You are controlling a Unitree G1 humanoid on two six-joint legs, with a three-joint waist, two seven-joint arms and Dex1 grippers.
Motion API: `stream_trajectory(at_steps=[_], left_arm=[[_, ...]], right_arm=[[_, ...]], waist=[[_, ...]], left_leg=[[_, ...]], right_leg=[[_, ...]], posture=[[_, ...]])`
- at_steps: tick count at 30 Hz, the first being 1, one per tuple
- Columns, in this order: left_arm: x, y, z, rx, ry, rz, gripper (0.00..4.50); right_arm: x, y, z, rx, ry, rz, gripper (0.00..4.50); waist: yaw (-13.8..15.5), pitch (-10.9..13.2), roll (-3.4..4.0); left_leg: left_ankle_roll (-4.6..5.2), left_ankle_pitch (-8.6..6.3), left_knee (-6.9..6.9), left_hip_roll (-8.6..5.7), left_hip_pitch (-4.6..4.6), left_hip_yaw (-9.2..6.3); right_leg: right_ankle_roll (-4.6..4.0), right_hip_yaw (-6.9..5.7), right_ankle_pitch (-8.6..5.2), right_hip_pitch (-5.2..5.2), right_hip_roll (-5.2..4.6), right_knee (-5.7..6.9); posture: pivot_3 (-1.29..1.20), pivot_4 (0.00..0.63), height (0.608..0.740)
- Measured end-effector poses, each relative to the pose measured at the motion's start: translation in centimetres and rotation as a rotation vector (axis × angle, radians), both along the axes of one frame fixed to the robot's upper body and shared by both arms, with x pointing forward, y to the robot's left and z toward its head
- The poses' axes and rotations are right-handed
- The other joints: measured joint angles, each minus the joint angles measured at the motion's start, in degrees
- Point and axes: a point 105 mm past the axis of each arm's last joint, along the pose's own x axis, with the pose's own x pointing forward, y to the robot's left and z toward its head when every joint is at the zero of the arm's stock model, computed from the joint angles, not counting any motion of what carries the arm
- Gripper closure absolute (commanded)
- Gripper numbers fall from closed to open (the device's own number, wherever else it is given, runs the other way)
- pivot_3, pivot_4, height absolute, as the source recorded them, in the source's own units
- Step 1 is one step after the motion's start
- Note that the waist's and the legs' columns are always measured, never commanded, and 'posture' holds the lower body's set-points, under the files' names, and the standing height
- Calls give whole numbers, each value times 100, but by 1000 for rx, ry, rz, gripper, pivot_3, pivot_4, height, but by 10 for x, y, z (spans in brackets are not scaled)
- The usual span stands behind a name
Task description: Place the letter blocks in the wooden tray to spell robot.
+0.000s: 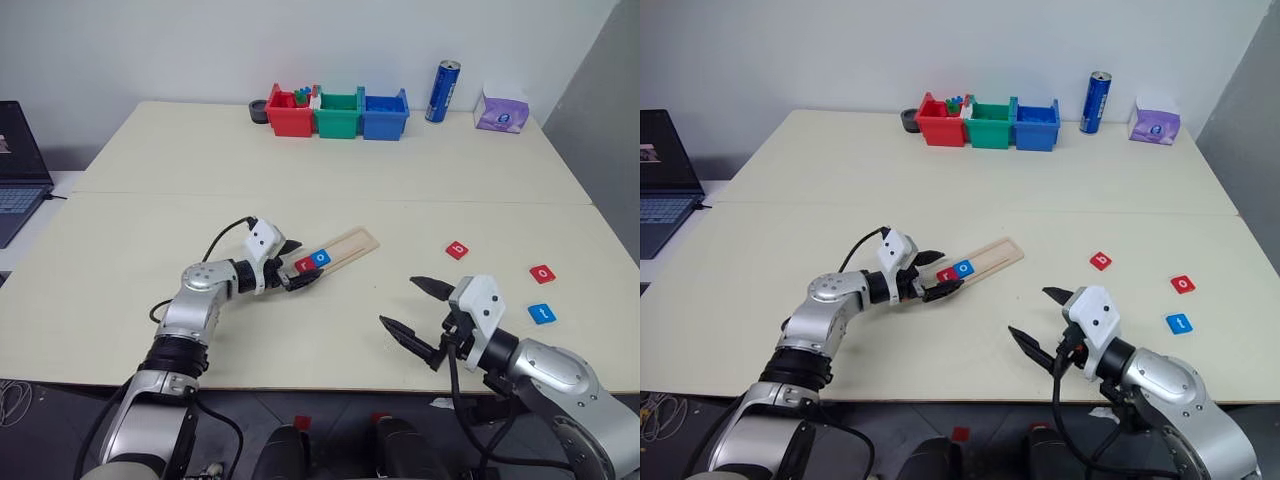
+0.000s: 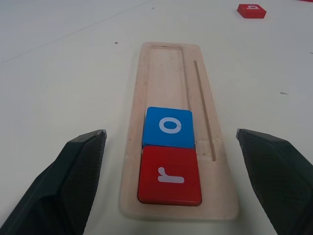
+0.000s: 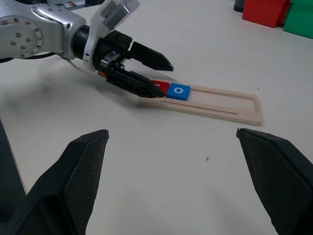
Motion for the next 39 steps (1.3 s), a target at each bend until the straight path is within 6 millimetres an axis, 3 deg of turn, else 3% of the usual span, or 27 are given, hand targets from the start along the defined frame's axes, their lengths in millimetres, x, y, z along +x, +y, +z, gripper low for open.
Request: stream_trajectory(at_steps=[3,10,28,32,39], left_arm=[[4,-1,4,30,-10,-5,0],[1,-1,-15,77,71,-34,0],[7,-3,-14,198,100,-58,0],[8,-1,-13,206,117,-50,1116],[6,0,-13,210,134,-53,1120]], right_arm=[[-2,3,5,8,-11,16,44],[-4,6,7,9,-11,16,44],[-11,14,6,21,11,63,44],[-12,15,6,20,14,68,0],[-12,15,6,18,12,72,0]], waist=[[0,0,0],[-2,0,-1],[-4,-4,-1],[-5,-6,-2],[-5,-6,-2]], left_leg=[[0,0,0,-2,0,1],[0,0,0,-1,-2,0],[0,0,2,-2,4,1],[0,0,1,-2,5,2],[0,0,1,-1,5,1]], right_leg=[[0,0,0,0,0,-1],[0,-2,0,-2,1,0],[1,1,0,2,1,2],[1,1,0,2,3,3],[1,1,0,2,4,2]], posture=[[0,150,740],[0,150,740],[0,150,740],[0,150,740],[0,150,740]])
